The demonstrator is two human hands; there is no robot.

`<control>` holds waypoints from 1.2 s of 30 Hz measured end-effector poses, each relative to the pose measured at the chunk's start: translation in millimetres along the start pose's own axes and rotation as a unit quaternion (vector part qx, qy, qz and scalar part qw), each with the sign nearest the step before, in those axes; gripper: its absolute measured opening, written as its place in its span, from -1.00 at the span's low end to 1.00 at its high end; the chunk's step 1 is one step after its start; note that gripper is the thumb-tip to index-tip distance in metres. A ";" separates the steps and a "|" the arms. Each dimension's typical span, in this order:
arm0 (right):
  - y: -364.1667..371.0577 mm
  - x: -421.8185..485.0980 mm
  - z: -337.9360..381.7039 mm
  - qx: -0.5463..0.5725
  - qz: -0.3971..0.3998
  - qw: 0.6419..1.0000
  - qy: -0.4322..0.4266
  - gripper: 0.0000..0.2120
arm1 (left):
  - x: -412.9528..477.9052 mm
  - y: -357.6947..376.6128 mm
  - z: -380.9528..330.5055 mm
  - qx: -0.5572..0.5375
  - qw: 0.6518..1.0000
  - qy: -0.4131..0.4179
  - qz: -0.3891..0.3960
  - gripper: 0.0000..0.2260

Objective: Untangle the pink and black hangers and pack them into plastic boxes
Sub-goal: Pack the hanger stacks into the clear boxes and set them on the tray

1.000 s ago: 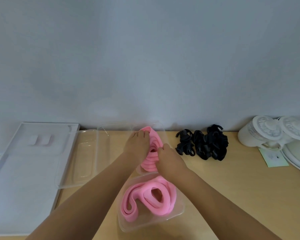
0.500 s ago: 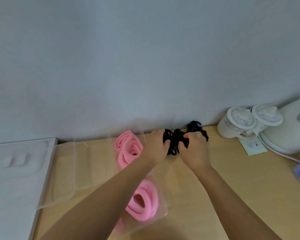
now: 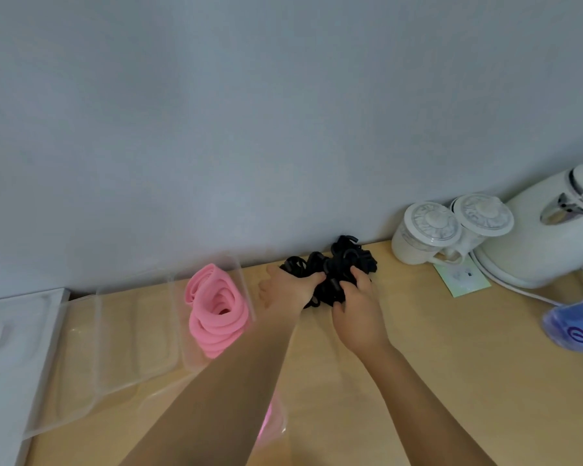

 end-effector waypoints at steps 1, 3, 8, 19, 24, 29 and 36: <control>0.0 -0.1 -1.5 0.015 0.001 1.000 0.003 -0.69 | -0.8 3.4 -3.1 -0.031 0.999 0.009 0.001 -0.20; -0.5 0.3 -4.2 0.028 0.003 1.000 0.007 -0.72 | -1.7 9.8 -5.7 -0.077 0.997 0.017 0.012 -0.23; -2.1 -6.2 -13.4 0.041 -0.004 0.999 0.023 -0.89 | -8.1 8.3 -4.1 -0.096 0.994 0.012 0.044 -0.17; -15.6 -25.5 6.2 0.232 -0.086 0.964 0.100 -0.82 | -29.0 -16.1 12.5 -0.260 0.958 0.034 0.119 -0.44; -21.4 -31.7 18.1 0.359 -0.118 0.918 0.124 -0.83 | -54.8 -62.7 -3.7 -0.286 0.946 0.124 0.089 -0.75; -1.7 -33.4 64.1 0.390 -0.070 0.915 0.080 -0.92 | -59.1 -122.6 21.3 -0.302 0.939 0.158 0.054 -0.78; 35.3 -42.4 125.7 0.408 -0.002 0.912 0.031 -0.83 | -41.0 -234.1 94.3 -0.262 0.948 0.171 -0.062 -0.81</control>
Point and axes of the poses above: each hand's wrist, its own x-axis towards the middle knuckle, its own y-axis out of the palm, z = x × y, the point moved 9 cm from there along x, towards the middle knuckle, and after that the axes turned 3 degrees about -y, right-handed, at the moved point
